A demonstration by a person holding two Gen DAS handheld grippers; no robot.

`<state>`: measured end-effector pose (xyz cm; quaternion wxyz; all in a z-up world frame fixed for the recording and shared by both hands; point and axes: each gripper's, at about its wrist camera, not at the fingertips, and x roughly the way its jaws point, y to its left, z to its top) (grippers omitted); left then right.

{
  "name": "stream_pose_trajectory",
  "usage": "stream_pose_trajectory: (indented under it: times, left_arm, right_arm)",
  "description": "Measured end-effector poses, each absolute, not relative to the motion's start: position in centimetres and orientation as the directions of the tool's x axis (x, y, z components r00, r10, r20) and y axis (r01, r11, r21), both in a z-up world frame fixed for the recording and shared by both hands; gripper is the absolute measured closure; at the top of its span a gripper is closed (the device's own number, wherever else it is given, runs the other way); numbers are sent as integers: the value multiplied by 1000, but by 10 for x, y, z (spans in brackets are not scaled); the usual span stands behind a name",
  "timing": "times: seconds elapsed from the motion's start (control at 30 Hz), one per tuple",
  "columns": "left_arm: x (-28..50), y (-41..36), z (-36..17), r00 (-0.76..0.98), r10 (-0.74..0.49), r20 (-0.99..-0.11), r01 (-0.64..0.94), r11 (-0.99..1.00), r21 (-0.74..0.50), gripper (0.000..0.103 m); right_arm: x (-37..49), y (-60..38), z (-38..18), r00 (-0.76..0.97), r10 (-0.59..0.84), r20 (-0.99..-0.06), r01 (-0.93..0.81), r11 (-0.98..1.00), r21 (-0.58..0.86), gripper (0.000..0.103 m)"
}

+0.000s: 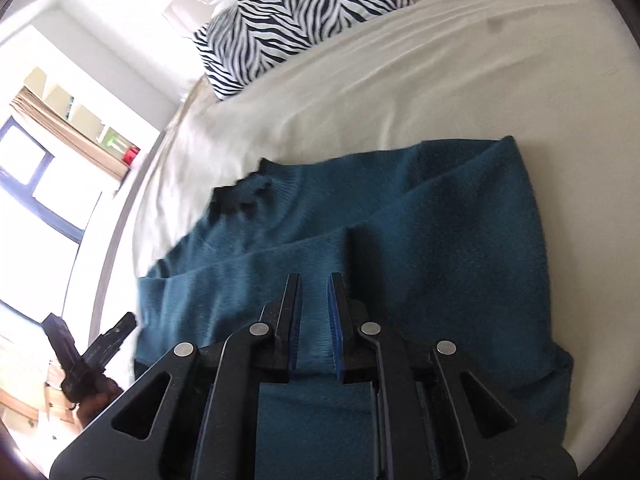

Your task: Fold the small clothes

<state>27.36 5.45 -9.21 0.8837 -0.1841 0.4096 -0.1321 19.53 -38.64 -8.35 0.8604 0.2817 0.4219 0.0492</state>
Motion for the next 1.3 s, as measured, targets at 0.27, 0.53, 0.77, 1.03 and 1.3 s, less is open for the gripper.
stream_pose_trajectory:
  times: [0.27, 0.53, 0.77, 1.03, 1.3]
  left_arm:
    - [313, 57, -127, 540, -488, -686, 81, 841, -535, 65]
    - [256, 48, -121, 570, -434, -698, 147, 890, -432, 58]
    - [171, 65, -108, 566, -425, -706, 142, 894, -425, 41]
    - [33, 92, -113, 485, -434, -759, 139, 895, -423, 32]
    - [-46, 101, -118, 401, -453, -797, 138, 889, -436, 33]
  right_arm:
    - [220, -356, -129, 591, 538, -601, 92, 696, 712, 39]
    - [186, -359, -122, 614, 553, -564, 69, 674, 736, 39]
    - [137, -366, -120, 624, 520, -582, 117, 675, 729, 39]
    - [4, -379, -91, 692, 466, -552, 97, 697, 710, 39]
    - [-101, -394, -104, 682, 383, -624, 196, 726, 659, 39]
